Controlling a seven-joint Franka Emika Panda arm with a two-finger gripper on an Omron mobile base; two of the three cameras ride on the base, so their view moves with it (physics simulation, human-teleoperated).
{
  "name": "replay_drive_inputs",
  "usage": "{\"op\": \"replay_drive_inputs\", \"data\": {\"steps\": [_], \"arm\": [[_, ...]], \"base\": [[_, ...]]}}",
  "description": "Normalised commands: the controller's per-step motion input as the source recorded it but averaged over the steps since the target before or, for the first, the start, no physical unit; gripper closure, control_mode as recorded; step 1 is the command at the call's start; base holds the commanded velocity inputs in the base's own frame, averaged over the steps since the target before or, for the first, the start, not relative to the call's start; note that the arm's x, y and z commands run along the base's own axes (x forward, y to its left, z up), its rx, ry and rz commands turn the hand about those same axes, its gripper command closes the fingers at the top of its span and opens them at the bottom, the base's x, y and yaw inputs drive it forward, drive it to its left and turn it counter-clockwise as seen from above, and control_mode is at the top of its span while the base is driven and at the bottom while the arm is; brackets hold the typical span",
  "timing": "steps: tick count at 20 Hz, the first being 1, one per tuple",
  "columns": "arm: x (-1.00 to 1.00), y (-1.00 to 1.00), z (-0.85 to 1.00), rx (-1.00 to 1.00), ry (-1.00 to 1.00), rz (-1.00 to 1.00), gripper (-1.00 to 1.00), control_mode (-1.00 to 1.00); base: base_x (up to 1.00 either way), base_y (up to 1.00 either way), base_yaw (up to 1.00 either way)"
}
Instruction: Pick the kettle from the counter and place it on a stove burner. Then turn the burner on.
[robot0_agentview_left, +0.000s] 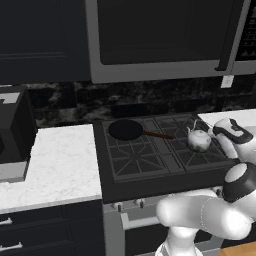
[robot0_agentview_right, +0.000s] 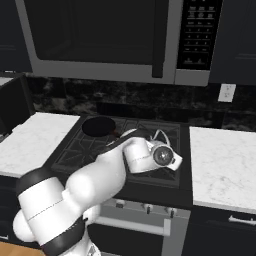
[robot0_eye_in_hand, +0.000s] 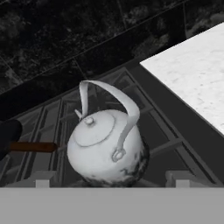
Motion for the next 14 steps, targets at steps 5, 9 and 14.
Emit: {"op": "replay_drive_inputs", "data": {"steps": [5, 9, 14], "arm": [[-0.99, -0.38, 0.07, -0.01, -0.06, 0.0, -1.0, -1.0], [-1.0, -0.54, -0.05, 0.0, -0.17, 0.0, -1.0, -1.0], [-0.87, -0.42, -0.11, -0.01, -0.27, 0.01, -1.0, -1.0]], "base": [[0.0, 0.0, 0.0], [0.0, 0.0, 0.0], [0.0, 0.0, 0.0]]}}
